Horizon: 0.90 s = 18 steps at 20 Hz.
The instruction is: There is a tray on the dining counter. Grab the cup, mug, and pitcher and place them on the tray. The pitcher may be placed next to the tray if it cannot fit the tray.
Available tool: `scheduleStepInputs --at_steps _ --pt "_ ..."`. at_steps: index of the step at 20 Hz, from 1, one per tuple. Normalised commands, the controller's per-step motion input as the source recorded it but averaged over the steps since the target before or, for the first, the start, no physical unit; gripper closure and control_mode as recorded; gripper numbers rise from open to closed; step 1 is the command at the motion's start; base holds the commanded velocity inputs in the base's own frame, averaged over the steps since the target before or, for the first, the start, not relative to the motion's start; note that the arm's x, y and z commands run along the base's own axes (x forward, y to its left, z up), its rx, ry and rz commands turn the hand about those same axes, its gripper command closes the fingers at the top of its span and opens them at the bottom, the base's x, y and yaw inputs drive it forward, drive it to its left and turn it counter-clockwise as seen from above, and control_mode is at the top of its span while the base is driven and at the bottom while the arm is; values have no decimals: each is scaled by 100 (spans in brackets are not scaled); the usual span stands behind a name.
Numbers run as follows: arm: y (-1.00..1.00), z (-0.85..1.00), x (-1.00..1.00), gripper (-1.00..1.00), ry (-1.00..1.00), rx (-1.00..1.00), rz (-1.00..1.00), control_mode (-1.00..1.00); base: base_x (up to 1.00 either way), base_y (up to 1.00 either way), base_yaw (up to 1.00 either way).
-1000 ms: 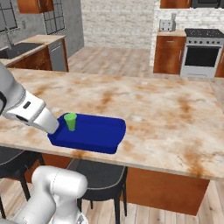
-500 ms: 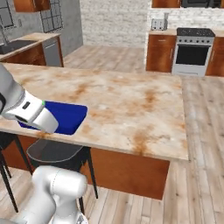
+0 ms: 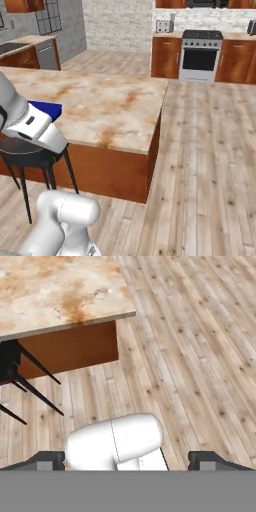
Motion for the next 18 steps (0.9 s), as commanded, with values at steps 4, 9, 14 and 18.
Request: scheduleStepInputs --at_steps 4,9,14,18 --pt "0 0 0 -100 0 0 0 100 -43 -100 0" --pt "0 0 0 -100 0 0 0 100 -17 -100 1" --pt "0 0 0 -100 0 0 0 100 12 -94 2" --pt "0 0 0 -100 0 0 0 100 58 -71 0"
